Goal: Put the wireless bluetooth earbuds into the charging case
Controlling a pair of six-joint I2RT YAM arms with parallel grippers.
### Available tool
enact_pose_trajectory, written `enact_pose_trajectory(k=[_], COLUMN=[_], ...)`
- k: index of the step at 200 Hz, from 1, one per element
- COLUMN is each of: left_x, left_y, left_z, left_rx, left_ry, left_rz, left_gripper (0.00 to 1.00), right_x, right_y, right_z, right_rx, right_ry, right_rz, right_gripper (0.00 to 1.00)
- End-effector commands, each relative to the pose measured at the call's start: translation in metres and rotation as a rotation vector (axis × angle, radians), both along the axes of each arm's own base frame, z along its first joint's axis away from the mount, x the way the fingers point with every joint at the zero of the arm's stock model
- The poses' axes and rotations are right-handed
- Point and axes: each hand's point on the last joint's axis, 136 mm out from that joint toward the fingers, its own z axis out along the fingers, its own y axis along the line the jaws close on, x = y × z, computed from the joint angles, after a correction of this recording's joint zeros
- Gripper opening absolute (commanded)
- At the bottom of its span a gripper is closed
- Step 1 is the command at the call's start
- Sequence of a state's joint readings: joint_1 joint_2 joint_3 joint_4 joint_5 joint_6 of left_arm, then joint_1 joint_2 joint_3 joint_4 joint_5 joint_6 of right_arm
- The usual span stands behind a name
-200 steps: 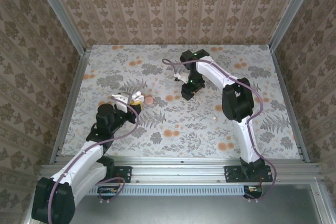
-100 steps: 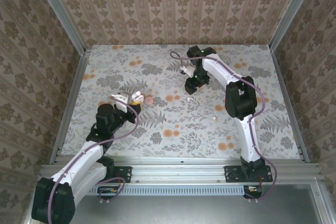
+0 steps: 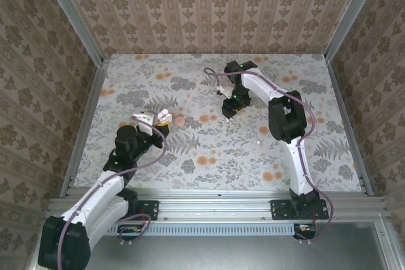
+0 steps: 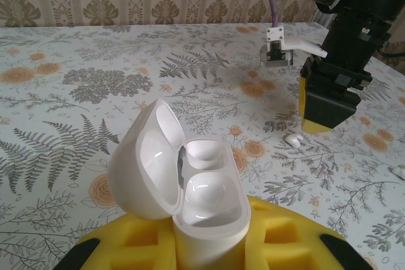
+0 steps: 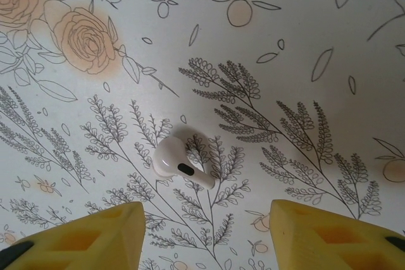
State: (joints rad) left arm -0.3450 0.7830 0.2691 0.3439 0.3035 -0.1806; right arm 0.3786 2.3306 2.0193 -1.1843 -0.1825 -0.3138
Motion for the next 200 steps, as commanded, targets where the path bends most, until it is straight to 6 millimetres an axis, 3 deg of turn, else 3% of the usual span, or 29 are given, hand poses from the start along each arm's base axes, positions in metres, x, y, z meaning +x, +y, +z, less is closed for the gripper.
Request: enact_pose_trajectory(k=[1,119,175,200], left_x=[0.006,0.013,0.014,0.013], left_y=[0.004,-0.001,-0.002,-0.002], left_z=[0.019,0.019,0.02,0.021], left_rx=[-0.017,-0.025,-0.027,-0.026], left_ry=[-0.058,-0.05,-0.051,-0.053], left_rz=[0.029,0.02,0.012,0.011], left_gripper=[0.1,0.1,0.1,0.1], right_x=[-0.014,-0.031,-0.045,-0.05], right_y=[0.007,0.015,0.013,0.023], right_z=[-0.016,-0.032,-0.024,-0.014], right_rx=[0.011,0.023,0.019,0.075], right_ry=[0.078,0.156,0.186,0.208], right_rz=[0.02,0.04,-0.023,-0.085], right_gripper=[0.55,0.53,0.5,0.5])
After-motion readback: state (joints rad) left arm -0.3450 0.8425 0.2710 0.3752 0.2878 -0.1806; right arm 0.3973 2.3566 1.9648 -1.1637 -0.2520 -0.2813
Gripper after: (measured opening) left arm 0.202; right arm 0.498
